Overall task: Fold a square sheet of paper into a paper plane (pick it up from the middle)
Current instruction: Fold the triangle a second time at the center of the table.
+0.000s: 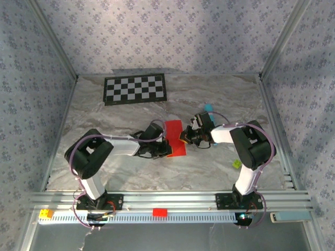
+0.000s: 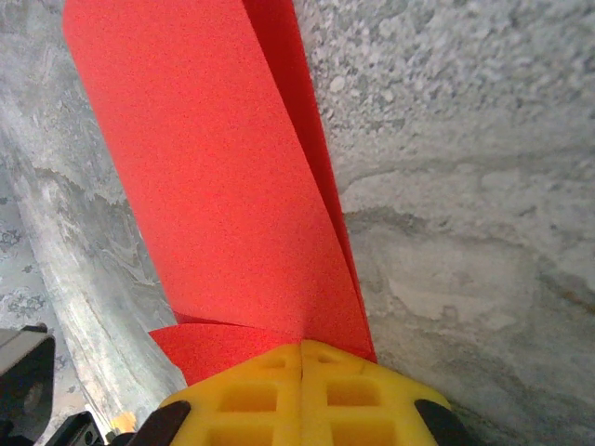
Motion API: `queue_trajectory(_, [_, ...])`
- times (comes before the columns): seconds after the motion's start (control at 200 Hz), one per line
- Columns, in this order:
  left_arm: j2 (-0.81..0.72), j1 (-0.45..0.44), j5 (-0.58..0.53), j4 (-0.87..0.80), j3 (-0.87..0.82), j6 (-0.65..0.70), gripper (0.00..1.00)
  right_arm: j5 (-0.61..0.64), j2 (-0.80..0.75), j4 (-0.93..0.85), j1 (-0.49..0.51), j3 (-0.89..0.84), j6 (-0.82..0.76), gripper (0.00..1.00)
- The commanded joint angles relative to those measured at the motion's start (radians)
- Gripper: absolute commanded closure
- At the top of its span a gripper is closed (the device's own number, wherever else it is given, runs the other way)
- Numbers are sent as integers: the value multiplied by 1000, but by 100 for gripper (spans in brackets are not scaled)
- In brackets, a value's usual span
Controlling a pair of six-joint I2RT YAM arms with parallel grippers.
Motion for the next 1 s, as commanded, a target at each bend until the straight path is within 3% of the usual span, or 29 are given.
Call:
queue_trajectory(0.0, [-37,-10,-27,-126,-39,41,97,70,30,-106,0,-19,-3,100])
queue_trajectory(0.585, [-205,-11,-107,-191,-18,94,98,33,23,-89,4,6,-18,99])
queue_trajectory(1.0, [-19,63,-41,-218,226,181,98,-31,-36,-148,-7,117,-100,87])
